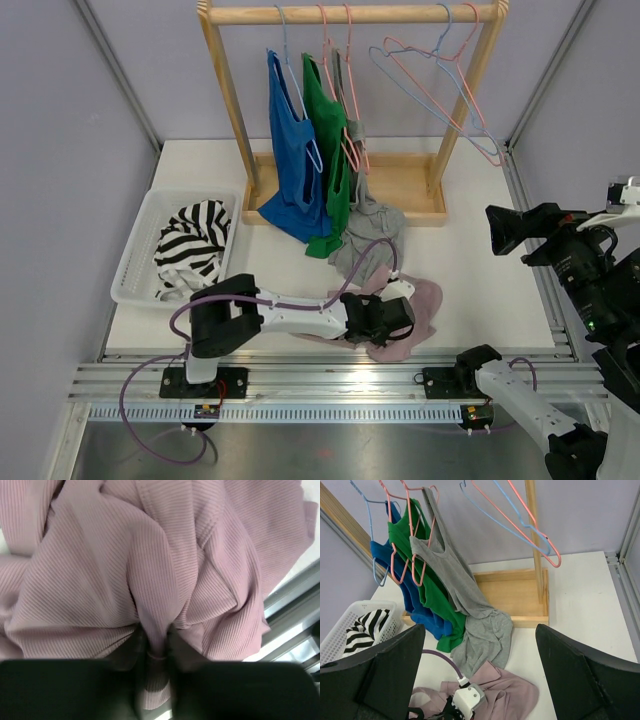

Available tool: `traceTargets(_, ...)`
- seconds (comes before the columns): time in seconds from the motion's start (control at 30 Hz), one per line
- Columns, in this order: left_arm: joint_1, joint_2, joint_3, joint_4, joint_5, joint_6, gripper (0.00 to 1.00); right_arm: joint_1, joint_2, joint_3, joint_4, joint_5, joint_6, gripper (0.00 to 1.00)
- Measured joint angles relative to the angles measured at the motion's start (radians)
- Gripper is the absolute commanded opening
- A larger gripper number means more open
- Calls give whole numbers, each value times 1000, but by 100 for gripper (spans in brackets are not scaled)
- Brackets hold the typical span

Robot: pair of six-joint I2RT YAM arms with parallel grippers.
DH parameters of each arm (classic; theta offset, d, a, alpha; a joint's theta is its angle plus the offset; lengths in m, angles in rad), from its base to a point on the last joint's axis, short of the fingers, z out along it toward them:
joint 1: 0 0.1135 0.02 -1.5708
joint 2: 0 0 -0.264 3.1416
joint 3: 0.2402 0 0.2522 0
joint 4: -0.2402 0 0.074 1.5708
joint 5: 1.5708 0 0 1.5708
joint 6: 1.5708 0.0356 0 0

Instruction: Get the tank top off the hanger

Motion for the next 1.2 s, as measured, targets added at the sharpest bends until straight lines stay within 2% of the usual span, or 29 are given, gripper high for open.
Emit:
traceTargets(0.1,-11,-21,2,-24,-13,-9,0,0,0,-15,0,-4,-1,100)
traceTargets(0.2,-30,-116,-6,-101,-65,-15,0,0,0,-33,1,-5,-1,100)
traceTargets(0.43,-34,-489,68,-376,-343,-48,0,0,15,-53,27,-11,0,99)
traceTargets(0.53,-1,-590,129,-520,-460,-82,0,0,28,-52,40,-13,0,99)
traceTargets(0.7,124,-725,177,-728,-589,-103,0,0,57,-44,63,-13,0,100)
traceTargets(0.8,257,-811,209,-785,-631,-58,0,0,86,-24,73,-12,0,100)
traceTargets(0.97,651,-946,222,-739,-626,114,0,0,152,2,86,-13,1,100)
traceTargets(1.1,1035,-957,216,-667,-505,235,0,0,216,5,97,-14,13,99)
traceTargets(1.2,1210,-904,177,-625,-399,268,5,0,277,27,102,-24,23,100)
